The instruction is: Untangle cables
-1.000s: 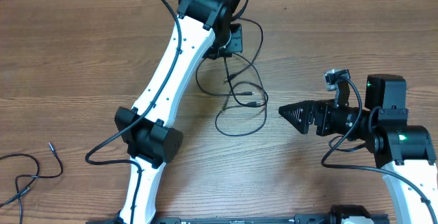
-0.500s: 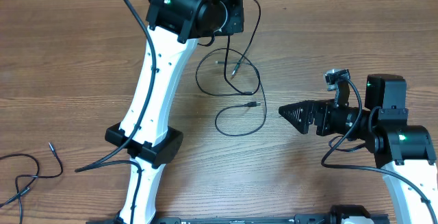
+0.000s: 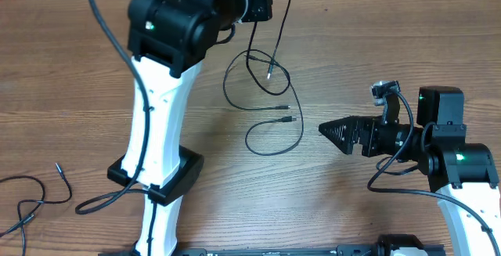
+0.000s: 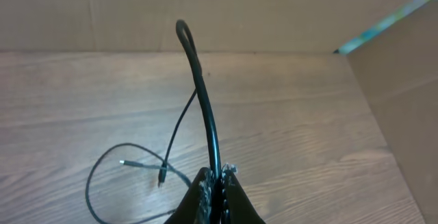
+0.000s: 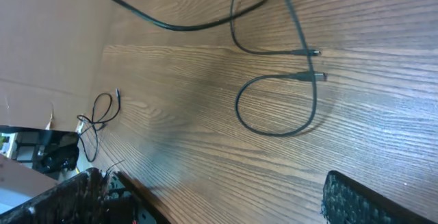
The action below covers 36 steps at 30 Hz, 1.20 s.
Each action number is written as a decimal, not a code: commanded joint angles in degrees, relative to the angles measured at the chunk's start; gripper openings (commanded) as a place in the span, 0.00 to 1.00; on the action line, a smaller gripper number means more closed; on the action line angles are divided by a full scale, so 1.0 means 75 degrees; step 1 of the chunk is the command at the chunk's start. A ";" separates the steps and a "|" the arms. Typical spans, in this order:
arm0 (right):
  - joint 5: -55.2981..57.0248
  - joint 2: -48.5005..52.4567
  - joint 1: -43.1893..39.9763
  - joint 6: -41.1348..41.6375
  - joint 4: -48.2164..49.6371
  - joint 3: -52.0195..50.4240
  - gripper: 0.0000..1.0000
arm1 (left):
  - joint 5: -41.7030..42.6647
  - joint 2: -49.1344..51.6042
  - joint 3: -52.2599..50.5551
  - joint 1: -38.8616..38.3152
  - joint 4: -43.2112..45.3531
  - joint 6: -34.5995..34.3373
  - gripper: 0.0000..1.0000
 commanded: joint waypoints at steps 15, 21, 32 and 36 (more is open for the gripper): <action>0.0064 -0.0020 0.0029 -0.0035 0.0006 0.0175 1.00 | -0.0032 -0.1883 0.0163 0.0682 0.1521 0.0152 0.04; 0.0067 -0.0020 0.0029 -0.0038 -0.0032 0.0175 1.00 | -0.0621 -0.2209 0.0163 0.0682 0.2157 0.0152 0.04; 0.0067 -0.0020 0.0029 -0.0038 -0.0038 0.0175 1.00 | -0.3142 -0.2366 0.0154 0.0682 0.1384 0.0175 0.04; 0.0064 -0.0020 0.0029 -0.0038 -0.0038 0.0175 1.00 | -0.4019 -0.2372 0.0154 0.0682 0.1099 0.0178 0.04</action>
